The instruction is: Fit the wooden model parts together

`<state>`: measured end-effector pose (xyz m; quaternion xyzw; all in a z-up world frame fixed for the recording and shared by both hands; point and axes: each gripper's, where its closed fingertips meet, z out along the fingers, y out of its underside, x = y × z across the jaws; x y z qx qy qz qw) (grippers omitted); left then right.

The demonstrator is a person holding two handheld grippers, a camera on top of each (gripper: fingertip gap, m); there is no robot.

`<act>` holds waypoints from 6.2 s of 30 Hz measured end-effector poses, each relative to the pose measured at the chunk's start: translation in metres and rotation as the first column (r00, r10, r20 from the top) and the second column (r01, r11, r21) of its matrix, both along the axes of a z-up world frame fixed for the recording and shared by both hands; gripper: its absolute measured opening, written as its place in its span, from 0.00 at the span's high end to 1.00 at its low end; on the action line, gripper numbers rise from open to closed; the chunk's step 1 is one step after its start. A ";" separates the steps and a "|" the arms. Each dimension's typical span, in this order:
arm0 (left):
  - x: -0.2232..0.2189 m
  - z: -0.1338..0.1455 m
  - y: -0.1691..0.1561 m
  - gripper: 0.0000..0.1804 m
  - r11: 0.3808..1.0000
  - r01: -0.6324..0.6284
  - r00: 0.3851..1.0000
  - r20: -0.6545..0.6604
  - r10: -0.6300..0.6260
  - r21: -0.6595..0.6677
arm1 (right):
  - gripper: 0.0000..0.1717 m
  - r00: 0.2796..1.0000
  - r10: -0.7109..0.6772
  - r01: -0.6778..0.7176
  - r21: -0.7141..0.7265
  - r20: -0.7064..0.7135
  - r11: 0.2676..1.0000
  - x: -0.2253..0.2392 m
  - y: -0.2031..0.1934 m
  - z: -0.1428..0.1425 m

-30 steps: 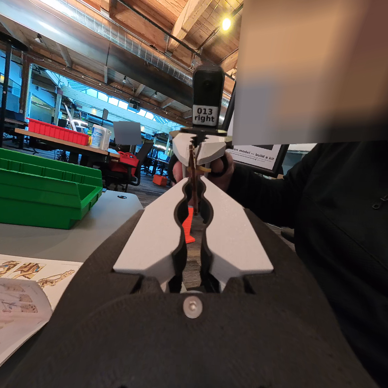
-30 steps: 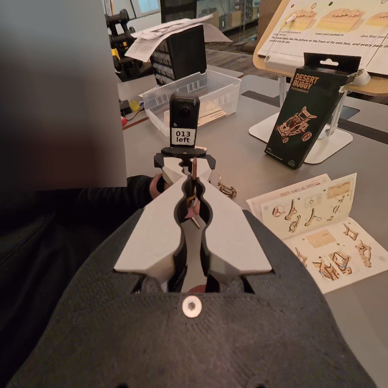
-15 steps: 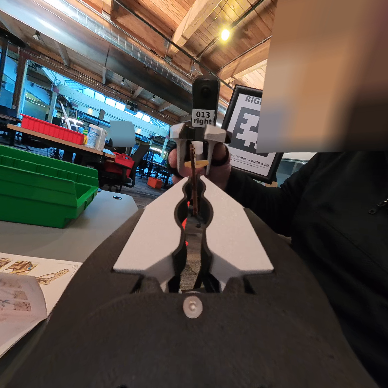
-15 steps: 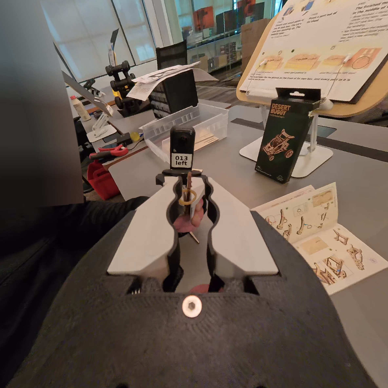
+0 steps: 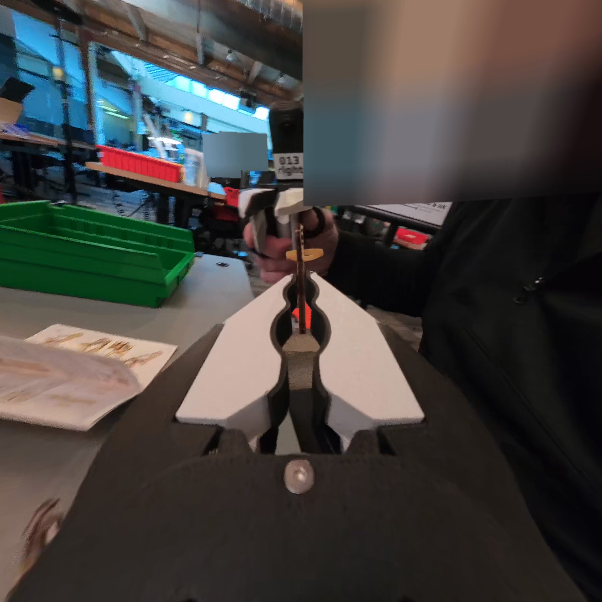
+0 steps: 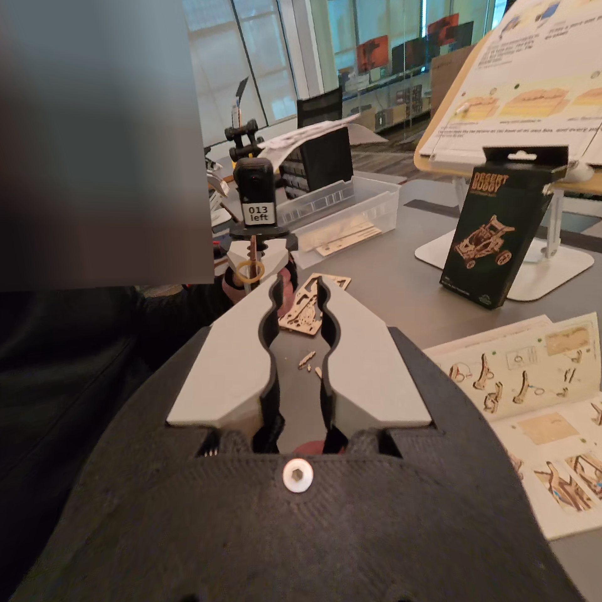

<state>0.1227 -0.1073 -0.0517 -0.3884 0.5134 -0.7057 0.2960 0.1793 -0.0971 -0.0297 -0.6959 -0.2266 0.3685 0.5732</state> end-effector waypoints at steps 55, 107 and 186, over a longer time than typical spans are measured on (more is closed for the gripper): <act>0.006 0.019 0.018 0.85 0.954 -0.077 0.996 0.030 0.089 -0.290 | 1.00 0.979 -0.196 0.199 0.059 -0.062 0.978 -0.045 0.002 -0.015; -0.012 -0.142 0.146 0.70 0.819 -0.265 0.637 -0.545 0.545 0.509 | 1.00 0.969 -0.151 0.089 -0.292 -0.195 0.952 0.018 0.028 -0.137; 0.016 -0.104 0.076 0.99 0.450 -0.529 0.847 -0.483 0.223 -0.720 | 0.96 0.498 -0.495 -0.075 0.604 0.712 0.793 -0.037 0.068 -0.129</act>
